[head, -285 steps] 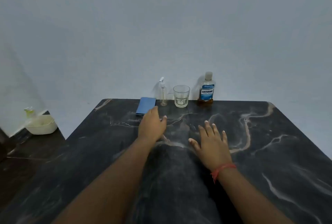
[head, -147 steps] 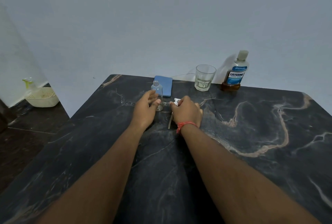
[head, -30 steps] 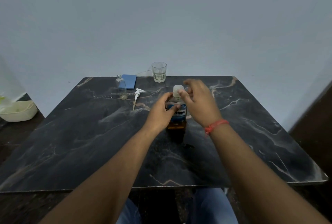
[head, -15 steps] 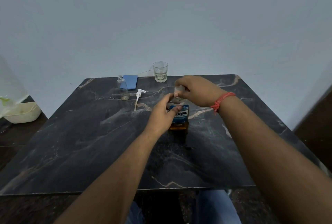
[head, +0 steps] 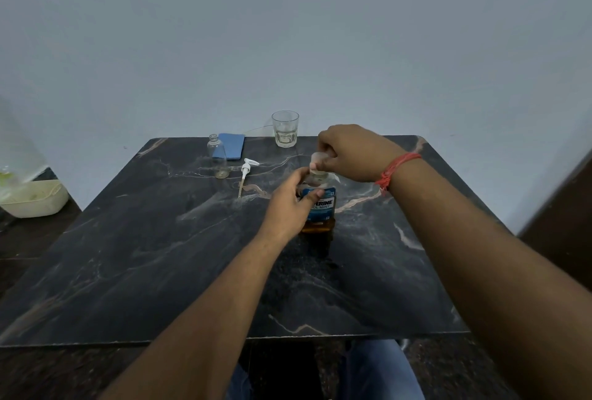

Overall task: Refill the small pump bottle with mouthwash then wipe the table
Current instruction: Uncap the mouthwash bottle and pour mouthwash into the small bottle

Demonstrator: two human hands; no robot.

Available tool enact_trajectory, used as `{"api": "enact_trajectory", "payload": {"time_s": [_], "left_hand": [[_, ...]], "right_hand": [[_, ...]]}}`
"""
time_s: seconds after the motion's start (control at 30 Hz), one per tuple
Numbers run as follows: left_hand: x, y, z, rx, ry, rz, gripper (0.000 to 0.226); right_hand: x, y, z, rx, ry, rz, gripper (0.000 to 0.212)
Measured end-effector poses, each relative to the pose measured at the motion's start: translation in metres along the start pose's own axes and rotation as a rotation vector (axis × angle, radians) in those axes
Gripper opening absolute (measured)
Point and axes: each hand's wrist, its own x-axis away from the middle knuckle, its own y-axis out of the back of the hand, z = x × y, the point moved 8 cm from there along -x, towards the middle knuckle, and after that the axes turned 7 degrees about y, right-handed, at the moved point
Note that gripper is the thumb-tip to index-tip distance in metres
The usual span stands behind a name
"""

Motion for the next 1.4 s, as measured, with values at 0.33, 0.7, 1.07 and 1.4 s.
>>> {"api": "enact_trajectory", "payload": {"time_s": [0.33, 0.7, 1.07, 1.4], "left_hand": [[-0.002, 0.0, 0.0, -0.003, -0.011, -0.004, 0.055], [0.002, 0.001, -0.002, 0.009, 0.009, 0.009, 0.043], [0.001, 0.002, -0.002, -0.003, 0.023, -0.007, 0.057], [0.001, 0.001, 0.002, 0.013, 0.031, 0.011, 0.057]], "right_hand": [[0.005, 0.003, 0.002, -0.03, 0.0, -0.01, 0.041], [0.006, -0.006, 0.001, -0.136, -0.041, -0.024, 0.044], [0.013, 0.013, -0.007, -0.365, -0.096, -0.307, 0.021], [0.068, -0.039, -0.065, -0.345, -0.386, -0.43, 0.034]]}}
